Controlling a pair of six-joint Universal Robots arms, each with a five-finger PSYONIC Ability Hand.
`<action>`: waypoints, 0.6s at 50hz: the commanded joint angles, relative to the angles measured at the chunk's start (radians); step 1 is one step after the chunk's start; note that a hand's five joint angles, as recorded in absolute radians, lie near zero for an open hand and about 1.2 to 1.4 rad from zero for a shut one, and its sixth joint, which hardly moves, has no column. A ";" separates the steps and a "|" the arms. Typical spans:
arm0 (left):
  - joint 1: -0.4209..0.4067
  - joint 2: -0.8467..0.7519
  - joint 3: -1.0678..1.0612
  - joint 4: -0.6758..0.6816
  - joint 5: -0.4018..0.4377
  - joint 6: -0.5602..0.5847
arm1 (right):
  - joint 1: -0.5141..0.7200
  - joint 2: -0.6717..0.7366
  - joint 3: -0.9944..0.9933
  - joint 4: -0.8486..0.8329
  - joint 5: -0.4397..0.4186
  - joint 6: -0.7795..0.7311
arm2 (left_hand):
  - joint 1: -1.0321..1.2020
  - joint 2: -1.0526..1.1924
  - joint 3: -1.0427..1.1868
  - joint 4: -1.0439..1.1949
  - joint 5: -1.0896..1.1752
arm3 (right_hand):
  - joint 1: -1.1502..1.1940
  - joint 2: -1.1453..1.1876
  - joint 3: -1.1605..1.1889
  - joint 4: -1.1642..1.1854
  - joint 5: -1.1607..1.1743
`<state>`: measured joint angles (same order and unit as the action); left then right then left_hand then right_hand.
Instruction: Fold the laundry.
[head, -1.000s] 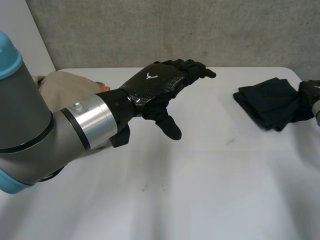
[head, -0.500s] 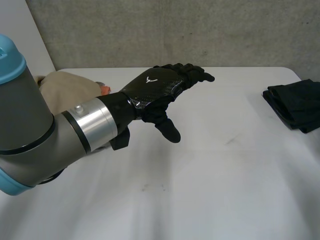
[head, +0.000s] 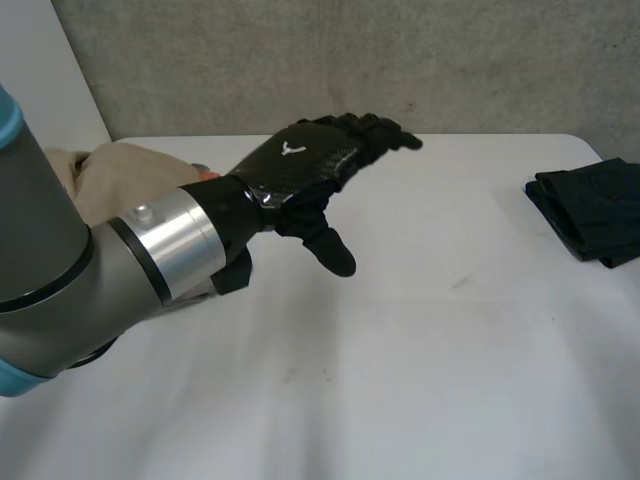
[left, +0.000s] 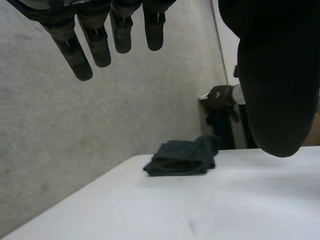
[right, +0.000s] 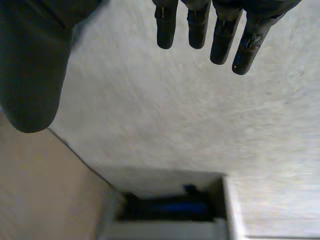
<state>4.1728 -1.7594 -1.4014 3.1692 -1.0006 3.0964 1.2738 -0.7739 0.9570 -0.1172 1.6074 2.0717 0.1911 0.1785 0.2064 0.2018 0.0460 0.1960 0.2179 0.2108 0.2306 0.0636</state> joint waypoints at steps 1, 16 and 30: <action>0.038 0.043 0.010 0.086 -0.160 0.007 | 0.024 -0.117 0.026 -0.163 0.025 -0.032 | 0.005 0.017 -0.011 -0.006 -0.025 | -0.021 -0.043 -0.036 -0.056 -0.064; 0.354 -0.128 0.111 0.152 -0.464 0.563 | 0.312 -0.481 0.443 -0.228 -0.489 0.636 | -0.004 0.009 -0.019 -0.015 -0.033 | -0.021 -0.043 -0.036 -0.056 -0.064; 0.544 -0.497 0.236 0.141 -0.461 0.657 | 0.432 -0.502 0.694 -0.214 -0.505 0.599 | 0.017 0.029 0.001 0.006 -0.013 | -0.021 -0.043 -0.036 -0.056 -0.064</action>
<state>4.6796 -2.1216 -1.2156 3.3207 -1.4665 3.7532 1.6937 -1.2900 1.5948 -0.3336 1.0948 2.7164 0.1912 0.1787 0.2064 0.2019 0.0459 0.1960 0.2179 0.2108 0.2306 0.0603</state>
